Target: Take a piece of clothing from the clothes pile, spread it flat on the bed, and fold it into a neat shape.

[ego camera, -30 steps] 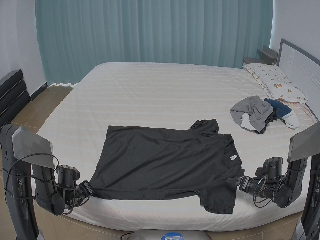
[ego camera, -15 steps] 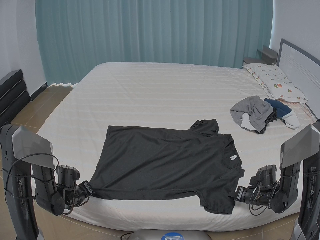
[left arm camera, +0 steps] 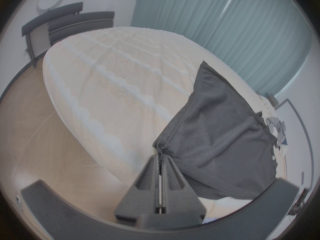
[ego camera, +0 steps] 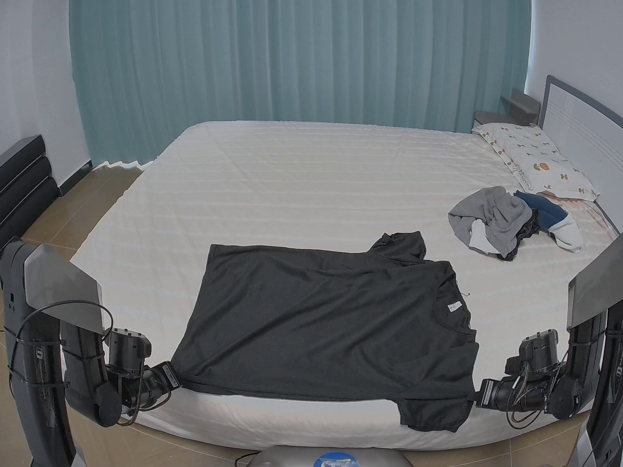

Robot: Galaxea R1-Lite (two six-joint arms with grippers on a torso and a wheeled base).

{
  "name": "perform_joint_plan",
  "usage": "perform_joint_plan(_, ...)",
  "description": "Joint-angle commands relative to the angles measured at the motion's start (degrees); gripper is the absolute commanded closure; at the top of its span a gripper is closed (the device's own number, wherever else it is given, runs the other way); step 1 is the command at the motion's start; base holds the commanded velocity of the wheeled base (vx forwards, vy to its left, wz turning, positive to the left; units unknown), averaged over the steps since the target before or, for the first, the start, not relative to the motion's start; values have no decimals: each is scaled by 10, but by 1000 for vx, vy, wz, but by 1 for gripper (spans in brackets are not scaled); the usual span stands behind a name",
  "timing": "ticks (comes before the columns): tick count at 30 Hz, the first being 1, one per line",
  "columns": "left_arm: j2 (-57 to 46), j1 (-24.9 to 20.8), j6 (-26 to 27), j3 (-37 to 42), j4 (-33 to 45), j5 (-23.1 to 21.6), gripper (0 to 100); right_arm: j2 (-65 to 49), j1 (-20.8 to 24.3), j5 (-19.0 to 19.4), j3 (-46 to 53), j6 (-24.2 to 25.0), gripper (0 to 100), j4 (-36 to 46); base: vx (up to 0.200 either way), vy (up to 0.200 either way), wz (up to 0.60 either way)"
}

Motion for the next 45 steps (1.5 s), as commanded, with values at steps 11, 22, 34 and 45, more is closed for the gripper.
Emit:
perform_joint_plan(11,27,-8,87,91,-25,3,100,-24,-8,-56,12,-71,100,64,0,0,0)
perform_joint_plan(22,25,-28,83,91,9,4,100,-24,-22,-90,12,-89,100,80,0,0,0)
perform_joint_plan(34,-29,-22,81,91,-22,-4,0,-83,-16,-57,12,-12,0,-3,0,0,0)
perform_joint_plan(45,-159,41,76,82,-22,-85,0,-171,0,-48,-11,1,0,-12,0,0,0)
